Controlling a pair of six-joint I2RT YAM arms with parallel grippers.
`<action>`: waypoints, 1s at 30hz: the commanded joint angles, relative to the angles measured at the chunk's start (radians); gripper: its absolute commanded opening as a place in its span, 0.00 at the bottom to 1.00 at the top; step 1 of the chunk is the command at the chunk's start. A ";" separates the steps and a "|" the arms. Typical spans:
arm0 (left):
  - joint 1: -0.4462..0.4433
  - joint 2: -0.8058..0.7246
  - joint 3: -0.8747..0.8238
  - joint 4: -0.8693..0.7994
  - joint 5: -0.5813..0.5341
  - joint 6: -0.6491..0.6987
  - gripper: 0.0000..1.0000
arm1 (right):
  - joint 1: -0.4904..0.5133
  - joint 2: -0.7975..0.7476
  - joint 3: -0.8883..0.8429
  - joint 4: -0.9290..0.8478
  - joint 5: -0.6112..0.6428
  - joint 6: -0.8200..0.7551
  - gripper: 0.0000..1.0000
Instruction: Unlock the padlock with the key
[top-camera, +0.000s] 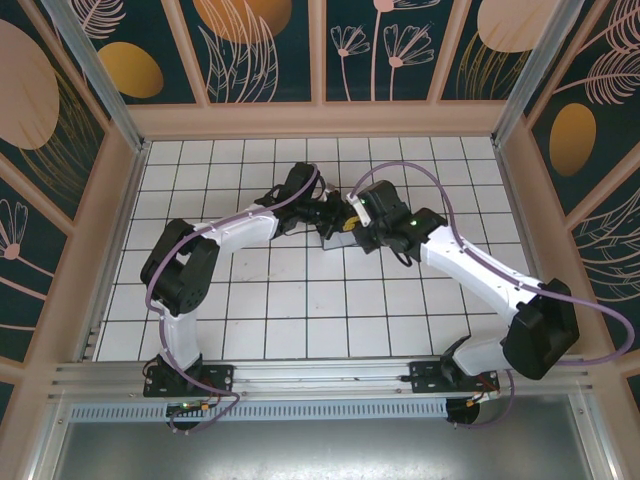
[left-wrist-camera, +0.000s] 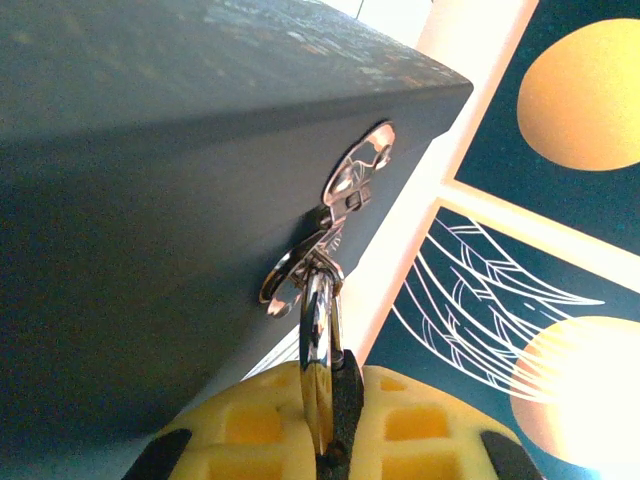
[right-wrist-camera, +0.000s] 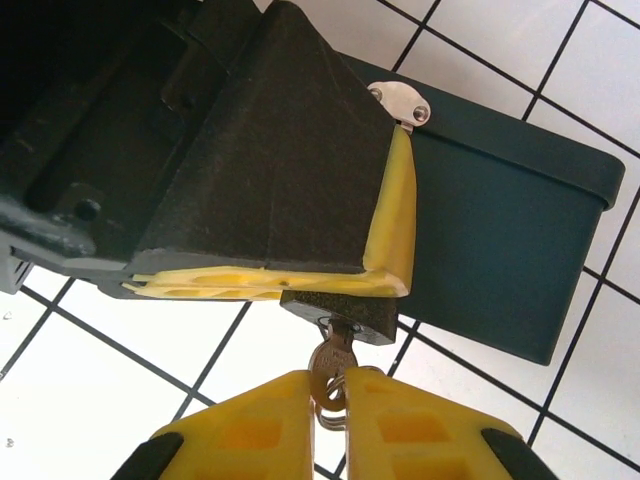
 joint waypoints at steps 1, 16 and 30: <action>-0.003 -0.038 0.030 0.033 0.059 0.015 0.00 | -0.004 0.033 0.039 0.053 0.016 0.011 0.12; -0.013 -0.061 0.006 0.104 0.092 -0.037 0.00 | -0.049 0.056 0.033 0.196 -0.102 0.116 0.08; 0.005 -0.040 -0.012 0.117 0.091 -0.058 0.00 | -0.127 -0.133 -0.054 0.112 -0.204 0.084 0.23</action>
